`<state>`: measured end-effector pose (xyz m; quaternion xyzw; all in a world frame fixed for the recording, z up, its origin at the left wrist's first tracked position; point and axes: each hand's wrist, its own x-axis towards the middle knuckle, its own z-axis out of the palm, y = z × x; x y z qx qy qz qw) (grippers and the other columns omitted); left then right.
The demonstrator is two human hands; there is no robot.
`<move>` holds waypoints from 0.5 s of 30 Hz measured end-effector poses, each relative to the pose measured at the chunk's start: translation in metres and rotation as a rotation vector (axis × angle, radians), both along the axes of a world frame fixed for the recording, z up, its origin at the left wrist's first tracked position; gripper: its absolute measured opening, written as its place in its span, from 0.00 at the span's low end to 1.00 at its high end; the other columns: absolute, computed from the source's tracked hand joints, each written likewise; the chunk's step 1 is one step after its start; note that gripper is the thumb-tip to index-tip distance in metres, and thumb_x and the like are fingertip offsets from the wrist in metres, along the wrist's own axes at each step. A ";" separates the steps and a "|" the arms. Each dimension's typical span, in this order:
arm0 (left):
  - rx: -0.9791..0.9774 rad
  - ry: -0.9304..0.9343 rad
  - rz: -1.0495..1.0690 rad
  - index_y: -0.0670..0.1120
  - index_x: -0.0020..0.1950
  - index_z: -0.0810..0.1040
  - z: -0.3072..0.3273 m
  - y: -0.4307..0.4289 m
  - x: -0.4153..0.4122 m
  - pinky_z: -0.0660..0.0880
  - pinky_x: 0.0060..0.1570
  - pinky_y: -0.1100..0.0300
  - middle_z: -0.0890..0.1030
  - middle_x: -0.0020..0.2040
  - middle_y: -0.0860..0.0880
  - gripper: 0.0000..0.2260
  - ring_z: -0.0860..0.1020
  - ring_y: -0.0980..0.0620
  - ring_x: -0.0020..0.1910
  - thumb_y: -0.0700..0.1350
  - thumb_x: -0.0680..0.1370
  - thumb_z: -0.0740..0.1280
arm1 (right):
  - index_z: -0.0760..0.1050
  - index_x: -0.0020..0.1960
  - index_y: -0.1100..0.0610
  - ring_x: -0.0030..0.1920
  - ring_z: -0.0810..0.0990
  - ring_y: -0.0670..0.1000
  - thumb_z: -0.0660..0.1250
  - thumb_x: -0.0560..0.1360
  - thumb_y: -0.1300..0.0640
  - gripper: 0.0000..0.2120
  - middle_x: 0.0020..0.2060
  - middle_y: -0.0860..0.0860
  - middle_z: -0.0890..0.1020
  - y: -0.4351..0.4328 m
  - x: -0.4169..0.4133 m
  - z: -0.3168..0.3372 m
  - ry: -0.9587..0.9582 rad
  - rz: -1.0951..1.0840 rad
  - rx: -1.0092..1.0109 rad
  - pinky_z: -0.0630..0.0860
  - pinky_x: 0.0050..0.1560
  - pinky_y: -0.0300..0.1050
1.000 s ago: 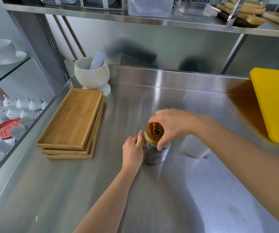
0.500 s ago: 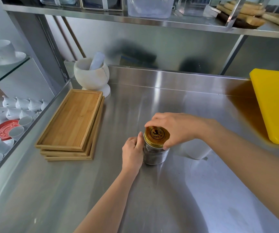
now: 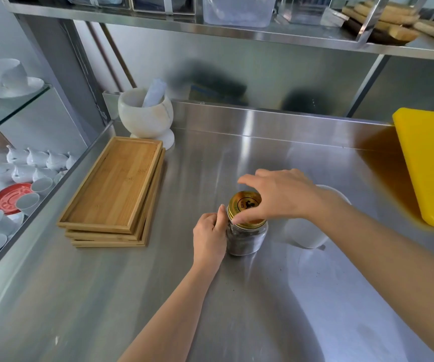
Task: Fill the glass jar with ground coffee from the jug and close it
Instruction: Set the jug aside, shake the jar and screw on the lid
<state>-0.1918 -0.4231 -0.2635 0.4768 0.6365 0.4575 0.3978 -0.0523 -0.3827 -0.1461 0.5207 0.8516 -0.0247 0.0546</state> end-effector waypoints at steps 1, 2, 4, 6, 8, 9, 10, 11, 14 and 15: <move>-0.002 0.011 -0.004 0.49 0.24 0.66 0.000 0.000 0.000 0.60 0.30 0.57 0.70 0.30 0.51 0.24 0.68 0.54 0.30 0.55 0.79 0.58 | 0.63 0.64 0.44 0.53 0.74 0.52 0.57 0.57 0.21 0.43 0.54 0.47 0.74 0.001 0.002 0.004 0.009 0.010 -0.098 0.66 0.44 0.47; -0.002 0.016 -0.006 0.49 0.24 0.66 0.000 0.000 0.000 0.61 0.30 0.58 0.70 0.30 0.52 0.24 0.68 0.54 0.30 0.54 0.80 0.57 | 0.61 0.67 0.43 0.57 0.72 0.50 0.62 0.59 0.24 0.42 0.57 0.46 0.72 0.002 0.003 0.007 0.035 0.038 -0.173 0.67 0.46 0.47; 0.004 0.015 -0.012 0.49 0.24 0.66 -0.001 0.001 -0.001 0.61 0.30 0.59 0.70 0.30 0.52 0.24 0.69 0.54 0.30 0.54 0.80 0.58 | 0.64 0.66 0.47 0.56 0.69 0.48 0.69 0.61 0.33 0.38 0.57 0.46 0.70 0.003 0.005 0.007 0.089 0.131 -0.229 0.66 0.50 0.43; 0.007 0.015 -0.013 0.48 0.24 0.66 -0.002 0.001 -0.001 0.62 0.30 0.60 0.70 0.30 0.51 0.24 0.69 0.54 0.30 0.54 0.80 0.58 | 0.66 0.64 0.50 0.53 0.66 0.46 0.73 0.63 0.39 0.35 0.56 0.47 0.71 0.004 0.004 0.003 0.126 0.190 -0.234 0.65 0.53 0.41; 0.013 0.004 0.000 0.49 0.24 0.64 -0.003 0.001 -0.001 0.62 0.27 0.66 0.69 0.29 0.52 0.24 0.67 0.54 0.29 0.54 0.80 0.58 | 0.67 0.62 0.52 0.51 0.65 0.45 0.74 0.63 0.41 0.33 0.55 0.47 0.72 0.005 0.003 0.000 0.140 0.200 -0.225 0.64 0.53 0.41; 0.015 -0.004 0.006 0.50 0.23 0.63 -0.003 0.001 -0.001 0.63 0.27 0.67 0.68 0.29 0.52 0.24 0.67 0.54 0.28 0.54 0.79 0.58 | 0.68 0.61 0.52 0.51 0.66 0.46 0.73 0.63 0.41 0.32 0.53 0.48 0.72 0.004 0.002 -0.001 0.145 0.192 -0.211 0.64 0.52 0.41; 0.016 -0.008 0.009 0.51 0.23 0.62 -0.002 0.001 -0.001 0.63 0.27 0.67 0.68 0.28 0.53 0.25 0.66 0.54 0.28 0.53 0.79 0.58 | 0.69 0.58 0.53 0.50 0.68 0.47 0.73 0.62 0.39 0.30 0.50 0.48 0.72 0.004 0.001 -0.003 0.153 0.175 -0.192 0.64 0.50 0.41; 0.013 -0.006 0.009 0.51 0.22 0.62 -0.002 0.001 0.000 0.62 0.28 0.66 0.68 0.29 0.53 0.25 0.66 0.54 0.29 0.53 0.80 0.58 | 0.71 0.55 0.53 0.48 0.69 0.48 0.71 0.62 0.37 0.29 0.47 0.47 0.72 0.002 0.001 -0.004 0.161 0.147 -0.162 0.66 0.47 0.41; -0.009 -0.012 0.003 0.48 0.24 0.68 -0.003 0.000 0.003 0.62 0.32 0.60 0.71 0.32 0.52 0.24 0.70 0.55 0.32 0.54 0.80 0.57 | 0.70 0.43 0.54 0.39 0.70 0.49 0.63 0.61 0.28 0.29 0.36 0.46 0.69 -0.008 -0.003 -0.013 0.156 -0.005 0.007 0.66 0.36 0.42; -0.017 -0.019 0.006 0.48 0.26 0.70 -0.004 -0.001 0.004 0.63 0.33 0.59 0.73 0.34 0.51 0.23 0.71 0.55 0.33 0.55 0.80 0.57 | 0.68 0.40 0.55 0.37 0.69 0.49 0.58 0.61 0.26 0.31 0.34 0.45 0.67 -0.013 -0.006 -0.016 0.146 -0.063 0.080 0.64 0.34 0.42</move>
